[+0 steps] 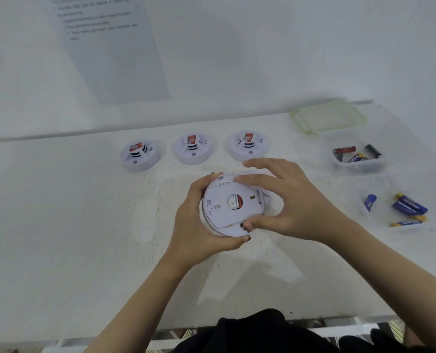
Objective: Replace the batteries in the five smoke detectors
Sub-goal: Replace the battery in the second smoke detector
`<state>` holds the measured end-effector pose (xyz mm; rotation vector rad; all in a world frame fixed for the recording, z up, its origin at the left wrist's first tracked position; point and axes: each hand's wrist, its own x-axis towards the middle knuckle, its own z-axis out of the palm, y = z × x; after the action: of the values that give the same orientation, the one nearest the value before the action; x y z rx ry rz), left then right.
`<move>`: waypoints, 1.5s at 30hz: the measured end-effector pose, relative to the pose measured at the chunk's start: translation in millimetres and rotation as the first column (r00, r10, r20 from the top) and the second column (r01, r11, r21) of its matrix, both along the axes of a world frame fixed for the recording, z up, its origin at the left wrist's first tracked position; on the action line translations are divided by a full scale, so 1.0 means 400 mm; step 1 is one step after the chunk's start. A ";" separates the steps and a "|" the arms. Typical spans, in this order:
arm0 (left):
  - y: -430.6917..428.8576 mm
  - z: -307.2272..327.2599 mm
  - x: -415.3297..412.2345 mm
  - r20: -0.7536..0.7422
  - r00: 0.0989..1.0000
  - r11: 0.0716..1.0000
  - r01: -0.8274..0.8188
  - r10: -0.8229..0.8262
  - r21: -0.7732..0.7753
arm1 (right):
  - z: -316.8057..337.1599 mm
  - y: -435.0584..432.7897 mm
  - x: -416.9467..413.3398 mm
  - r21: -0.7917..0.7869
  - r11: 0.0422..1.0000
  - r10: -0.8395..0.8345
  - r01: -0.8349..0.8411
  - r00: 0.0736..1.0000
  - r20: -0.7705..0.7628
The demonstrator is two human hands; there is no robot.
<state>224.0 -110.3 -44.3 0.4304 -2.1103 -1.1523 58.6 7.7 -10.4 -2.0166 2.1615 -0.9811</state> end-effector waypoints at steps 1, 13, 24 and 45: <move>0.002 -0.001 0.000 -0.002 1.000 1.000 -0.003 0.003 0.004 | 0.002 -0.002 0.001 -0.017 1.000 -0.003 0.002 1.000 -0.028; 0.000 -0.011 0.001 0.048 0.998 0.999 0.044 -0.046 0.028 | 0.018 -0.006 0.004 0.062 0.998 0.031 -0.020 0.984 -0.176; -0.010 -0.005 -0.004 0.116 0.985 0.992 0.125 -0.125 0.006 | 0.053 -0.022 0.024 0.227 0.970 0.139 -0.089 0.967 -0.213; -0.012 -0.008 -0.011 0.065 0.993 0.995 0.099 -0.100 0.012 | 0.030 -0.002 0.010 0.074 0.997 0.041 -0.036 0.996 -0.074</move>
<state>219.7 -114.9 -47.6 0.3754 -2.2052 -1.2197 62.8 7.1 1.8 -2.0867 2.1521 -0.8224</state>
